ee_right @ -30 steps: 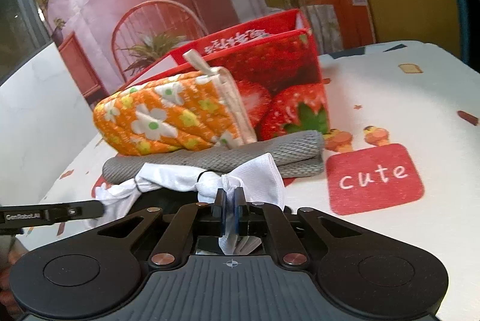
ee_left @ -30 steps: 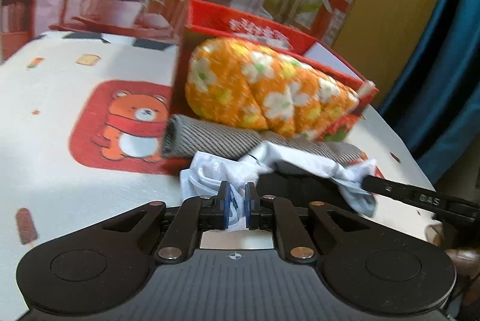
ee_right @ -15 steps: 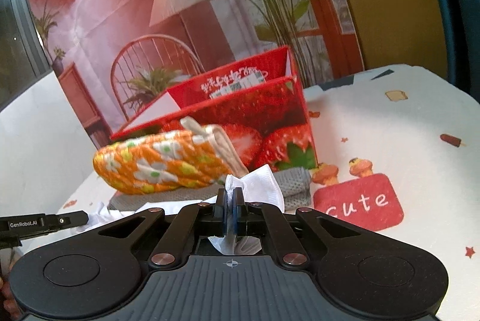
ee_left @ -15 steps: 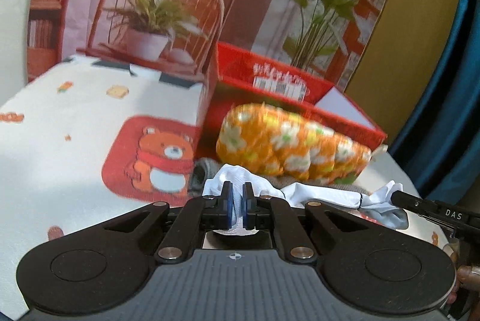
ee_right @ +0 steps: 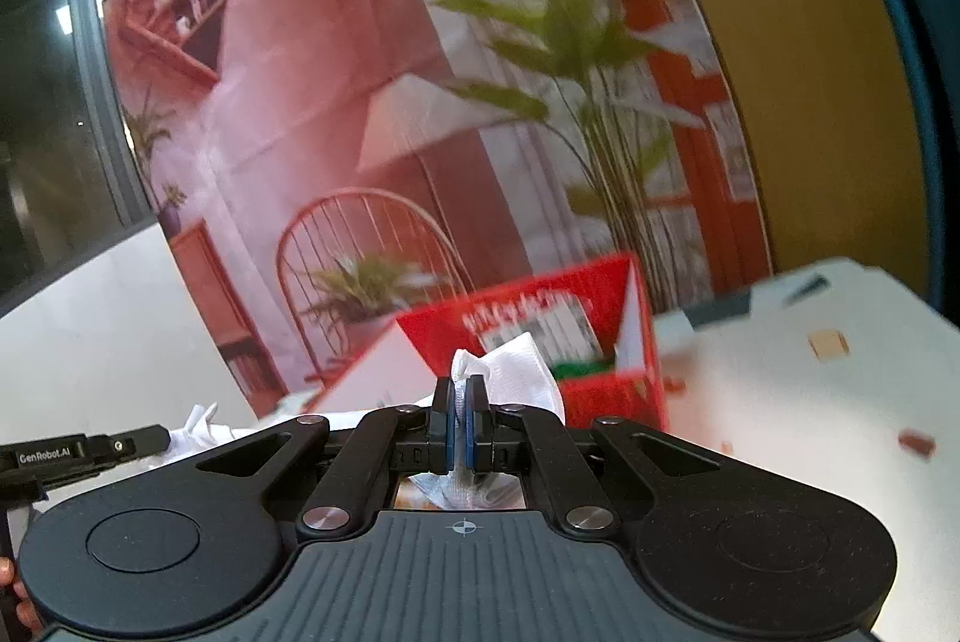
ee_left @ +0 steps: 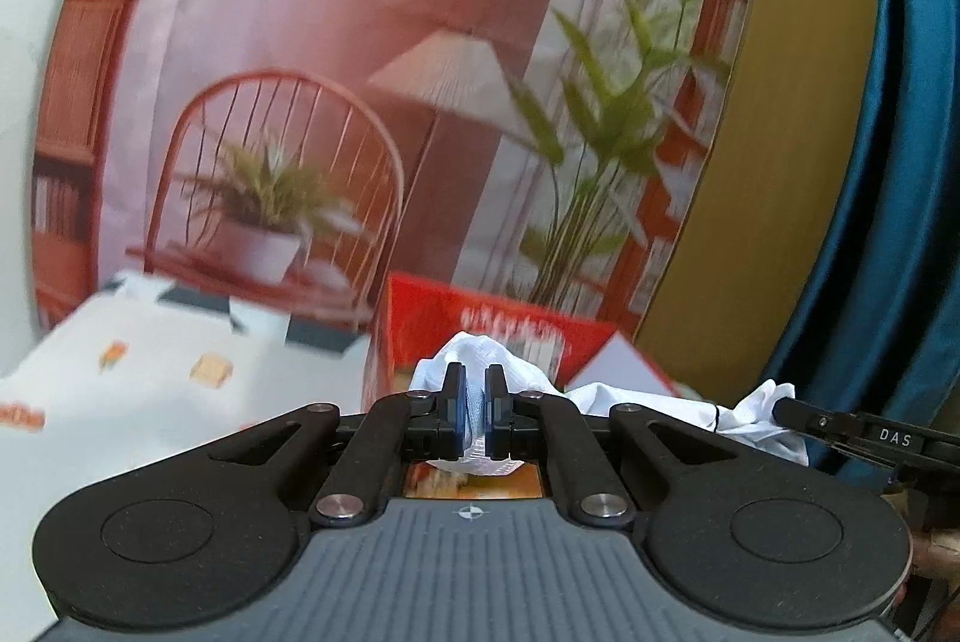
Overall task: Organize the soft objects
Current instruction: 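Lift the white cloth with both tools over the red box, then open both tools to drop the white cloth into the box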
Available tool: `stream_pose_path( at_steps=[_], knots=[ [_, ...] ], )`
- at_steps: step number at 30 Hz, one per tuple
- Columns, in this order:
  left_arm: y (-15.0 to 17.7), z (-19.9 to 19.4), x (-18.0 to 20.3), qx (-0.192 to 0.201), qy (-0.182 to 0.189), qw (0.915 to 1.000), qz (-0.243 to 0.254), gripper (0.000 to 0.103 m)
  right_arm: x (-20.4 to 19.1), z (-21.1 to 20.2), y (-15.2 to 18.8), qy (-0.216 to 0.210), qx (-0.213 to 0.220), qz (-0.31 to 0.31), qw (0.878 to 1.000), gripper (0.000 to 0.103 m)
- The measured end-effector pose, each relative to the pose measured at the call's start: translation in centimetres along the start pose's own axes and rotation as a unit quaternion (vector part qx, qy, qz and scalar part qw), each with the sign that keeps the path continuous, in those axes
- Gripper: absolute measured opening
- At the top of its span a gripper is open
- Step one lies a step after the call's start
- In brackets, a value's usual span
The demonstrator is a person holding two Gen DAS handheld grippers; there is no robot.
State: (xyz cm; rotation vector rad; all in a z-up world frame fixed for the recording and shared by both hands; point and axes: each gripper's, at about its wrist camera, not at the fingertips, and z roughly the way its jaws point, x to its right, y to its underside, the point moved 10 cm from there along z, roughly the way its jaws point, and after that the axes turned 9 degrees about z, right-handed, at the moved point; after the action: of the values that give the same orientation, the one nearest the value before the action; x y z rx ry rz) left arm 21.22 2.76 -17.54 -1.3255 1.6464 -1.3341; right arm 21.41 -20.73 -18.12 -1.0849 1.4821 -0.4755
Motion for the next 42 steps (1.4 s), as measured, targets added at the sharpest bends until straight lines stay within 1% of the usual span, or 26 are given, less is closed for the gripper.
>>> stream_pose_path(
  at_steps=[3, 5, 8, 9, 10, 11, 12, 13, 14, 16, 18, 22, 27, 31, 33, 35, 36, 37, 38, 39, 40, 42],
  knots=[
    [-1.9, 1.7, 0.6, 0.010, 0.000, 0.9998, 0.019, 0.007, -0.6, 1.5, -2.2, -0.004, 0.009, -0.018, 1.000, 0.003],
    [-2.5, 3.6, 0.8, 0.002, 0.001, 0.9996, 0.027, 0.007, -1.0, 2.8, -3.4, -0.003, 0.010, -0.031, 0.999, 0.003],
    [-2.8, 7.0, 0.8, -0.023, 0.004, 0.9993, 0.029, 0.007, -0.8, 5.5, -4.8, 0.002, -0.001, -0.042, 0.999, 0.003],
    [-2.7, 8.1, 0.6, -0.035, 0.011, 0.9989, 0.030, 0.007, -0.6, 6.5, -5.2, 0.008, -0.005, -0.048, 0.999, 0.003],
    [-2.4, 9.6, 1.0, -0.056, 0.027, 0.9976, 0.033, 0.007, -0.5, 7.4, -5.2, 0.012, -0.013, -0.052, 0.999, 0.003],
    [-1.9, 11.0, 1.1, -0.077, 0.030, 0.9959, 0.037, 0.007, -0.1, 8.6, -5.3, 0.020, -0.020, -0.054, 0.998, 0.003],
    [-1.4, 12.1, 1.0, -0.095, 0.028, 0.9942, 0.041, 0.007, 0.2, 9.5, -5.1, 0.032, -0.026, -0.056, 0.998, 0.003],
    [-1.0, 13.5, 1.1, -0.116, 0.028, 0.9918, 0.044, 0.007, 0.8, 10.9, -4.7, 0.044, -0.043, -0.056, 0.997, 0.003],
    [-0.7, 14.7, 1.2, -0.129, 0.025, 0.9901, 0.048, 0.007, 1.2, 12.0, -4.2, 0.054, -0.058, -0.055, 0.995, 0.003],
    [-0.3, 16.3, 1.5, -0.142, 0.024, 0.9876, 0.061, 0.007, 1.8, 14.1, -3.4, 0.069, -0.079, -0.055, 0.993, 0.003],
    [0.1, 17.6, 1.9, -0.154, 0.023, 0.9853, 0.072, 0.007, 2.2, 15.5, -2.7, 0.080, -0.086, -0.059, 0.991, 0.003],
    [0.6, 19.3, 2.2, -0.166, 0.024, 0.9828, 0.077, 0.007, 2.9, 17.4, -1.4, 0.094, -0.101, -0.066, 0.988, 0.003],
    [1.9, 20.9, 1.5, -0.185, 0.019, 0.9799, 0.072, 0.007, 3.9, 19.0, -0.9, 0.110, -0.110, -0.073, 0.985, 0.003],
    [2.0, 21.0, 1.1, -0.188, 0.025, 0.9791, 0.073, 0.007, 4.5, 19.8, 0.1, 0.118, -0.133, -0.078, 0.981, 0.003],
    [1.9, 20.9, 1.0, -0.186, 0.037, 0.9796, 0.066, 0.008, 4.8, 19.8, 0.5, 0.127, -0.138, -0.084, 0.979, 0.004],
    [1.7, 20.5, 1.0, -0.183, 0.048, 0.9800, 0.061, 0.011, 5.0, 19.6, 0.7, 0.134, -0.139, -0.085, 0.977, 0.006],
    [1.6, 20.2, 1.1, -0.181, 0.052, 0.9801, 0.062, 0.017, 5.1, 19.5, 0.7, 0.136, -0.138, -0.085, 0.977, 0.010],
    [1.5, 19.9, 1.2, -0.178, 0.055, 0.9803, 0.064, 0.030, 5.1, 19.3, 0.5, 0.138, -0.134, -0.084, 0.978, 0.014],
    [1.4, 19.5, 1.3, -0.176, 0.058, 0.9805, 0.065, 0.037, 5.1, 19.0, 0.3, 0.139, -0.129, -0.084, 0.978, 0.021],
    [1.2, 18.9, 1.4, -0.169, 0.060, 0.9816, 0.065, 0.048, 5.1, 18.6, 0.1, 0.141, -0.123, -0.085, 0.979, 0.030],
    [0.9, 18.2, 1.5, -0.161, 0.063, 0.9828, 0.065, 0.052, 5.1, 18.3, -0.2, 0.139, -0.117, -0.086, 0.980, 0.034],
    [0.7, 16.8, 1.7, -0.152, 0.069, 0.9838, 0.065, 0.052, 4.7, 17.3, -0.6, 0.127, -0.105, -0.082, 0.983, 0.036]
  ],
)
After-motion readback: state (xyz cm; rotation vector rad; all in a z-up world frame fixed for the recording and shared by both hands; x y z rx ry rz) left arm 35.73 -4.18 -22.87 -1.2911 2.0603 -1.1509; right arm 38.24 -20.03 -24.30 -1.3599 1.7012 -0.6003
